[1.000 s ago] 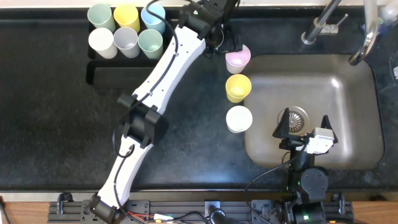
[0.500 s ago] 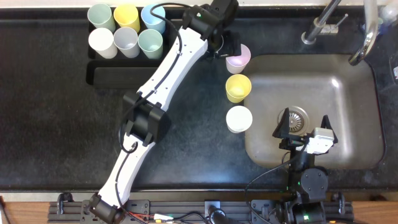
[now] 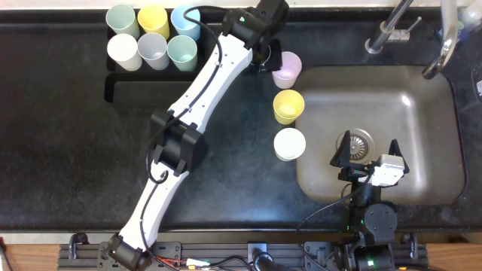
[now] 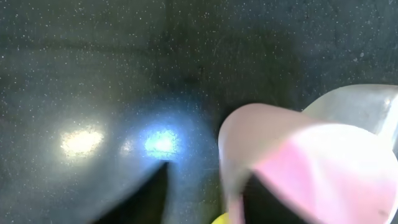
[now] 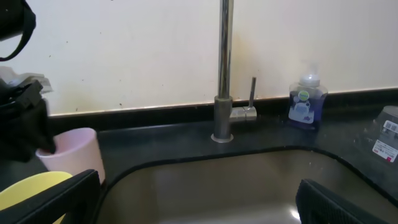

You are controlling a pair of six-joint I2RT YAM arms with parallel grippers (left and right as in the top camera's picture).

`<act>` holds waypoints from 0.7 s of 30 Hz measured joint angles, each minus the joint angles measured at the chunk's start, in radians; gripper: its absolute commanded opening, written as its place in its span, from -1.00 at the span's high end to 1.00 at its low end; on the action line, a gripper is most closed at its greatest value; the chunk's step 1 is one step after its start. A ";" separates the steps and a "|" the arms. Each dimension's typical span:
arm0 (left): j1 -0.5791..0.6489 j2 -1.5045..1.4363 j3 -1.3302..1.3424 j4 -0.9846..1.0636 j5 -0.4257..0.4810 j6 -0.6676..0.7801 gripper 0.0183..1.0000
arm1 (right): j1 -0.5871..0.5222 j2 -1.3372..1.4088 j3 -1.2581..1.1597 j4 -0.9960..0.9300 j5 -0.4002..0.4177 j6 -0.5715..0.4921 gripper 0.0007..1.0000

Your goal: Store Cups

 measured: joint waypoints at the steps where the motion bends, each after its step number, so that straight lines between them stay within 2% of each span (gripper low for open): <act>1: 0.000 0.000 0.000 0.000 0.000 0.000 0.96 | 0.000 0.000 0.000 0.000 0.000 0.000 -1.00; 10: 0.010 -0.003 0.003 0.000 0.006 0.002 0.96 | 0.000 0.000 0.000 0.000 0.000 0.000 -0.99; 14: 0.032 -0.056 0.000 -0.043 -0.018 0.002 0.96 | 0.000 0.000 0.000 0.000 0.000 0.000 -1.00; 18: 0.111 -0.240 -0.007 -0.146 -0.078 -0.035 0.96 | 0.000 0.000 0.000 0.000 0.000 0.000 -1.00; 21: 0.222 -0.468 -0.069 -0.234 -0.148 -0.096 0.96 | 0.000 0.000 0.000 0.000 0.000 0.000 -1.00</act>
